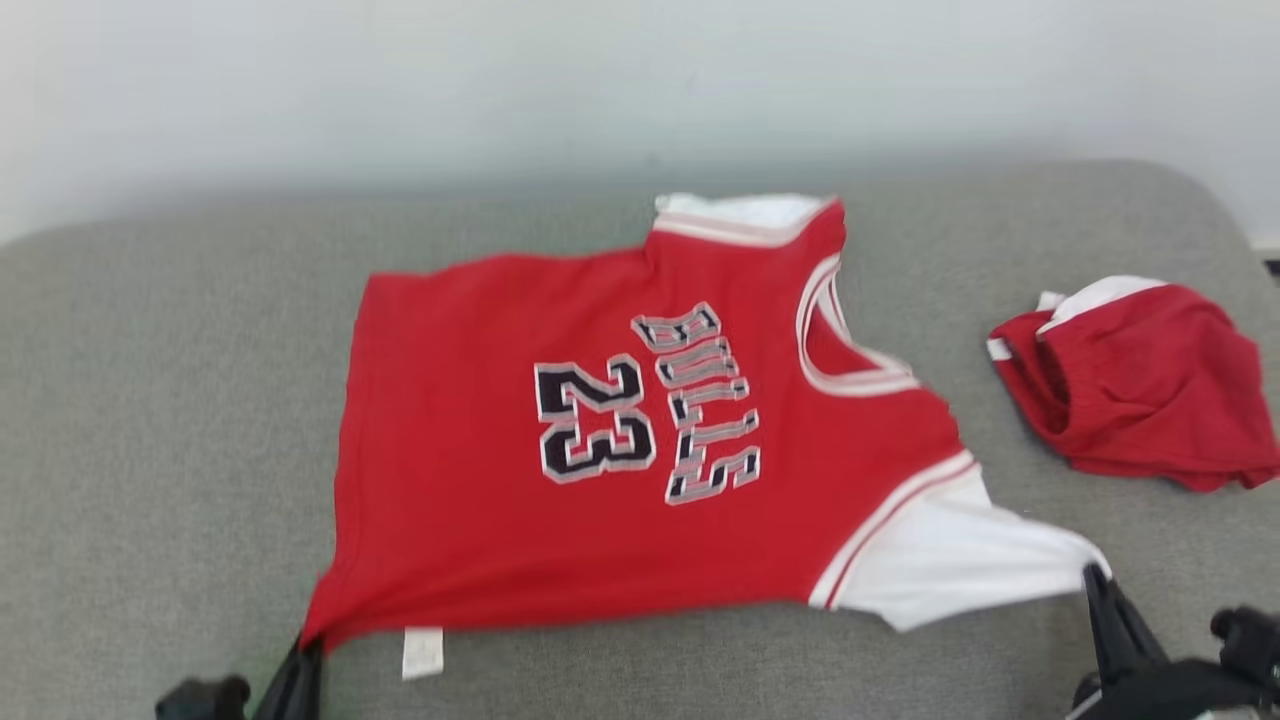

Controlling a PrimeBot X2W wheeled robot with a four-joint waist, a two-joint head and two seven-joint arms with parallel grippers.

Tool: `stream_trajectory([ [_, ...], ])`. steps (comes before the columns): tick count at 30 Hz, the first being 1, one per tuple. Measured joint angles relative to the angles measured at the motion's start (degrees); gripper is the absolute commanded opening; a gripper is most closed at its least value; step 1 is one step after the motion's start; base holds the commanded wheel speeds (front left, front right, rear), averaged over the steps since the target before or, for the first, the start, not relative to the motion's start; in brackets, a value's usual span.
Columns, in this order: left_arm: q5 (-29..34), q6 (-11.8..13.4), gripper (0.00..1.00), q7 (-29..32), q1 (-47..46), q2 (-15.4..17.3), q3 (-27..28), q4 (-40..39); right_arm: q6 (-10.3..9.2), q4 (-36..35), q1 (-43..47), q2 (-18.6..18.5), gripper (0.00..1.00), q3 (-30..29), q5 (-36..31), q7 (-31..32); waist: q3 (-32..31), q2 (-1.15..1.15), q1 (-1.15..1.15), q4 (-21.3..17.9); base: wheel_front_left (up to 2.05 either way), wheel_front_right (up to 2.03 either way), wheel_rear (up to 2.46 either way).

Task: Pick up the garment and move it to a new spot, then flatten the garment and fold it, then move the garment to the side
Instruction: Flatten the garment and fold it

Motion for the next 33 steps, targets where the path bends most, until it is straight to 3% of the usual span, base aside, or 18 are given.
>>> stream_trajectory([
  [21, 3.7, 2.6, 0.0, 0.0, 13.1, -3.8, 5.7, -1.3, 0.24, -2.0, 12.3, 1.9, 0.0, -5.2, -2.0, 0.3, -8.8, 0.01, 0.02, 0.5, 0.0, 0.0, 0.0],
  [33, 4.7, -0.6, 0.0, 0.0, 12.9, -3.7, 4.4, -6.6, -0.02, -10.2, 11.3, 1.3, 0.0, -3.4, -3.8, 0.2, -7.7, 0.01, 0.02, 2.2, 0.0, 0.0, 0.0],
])
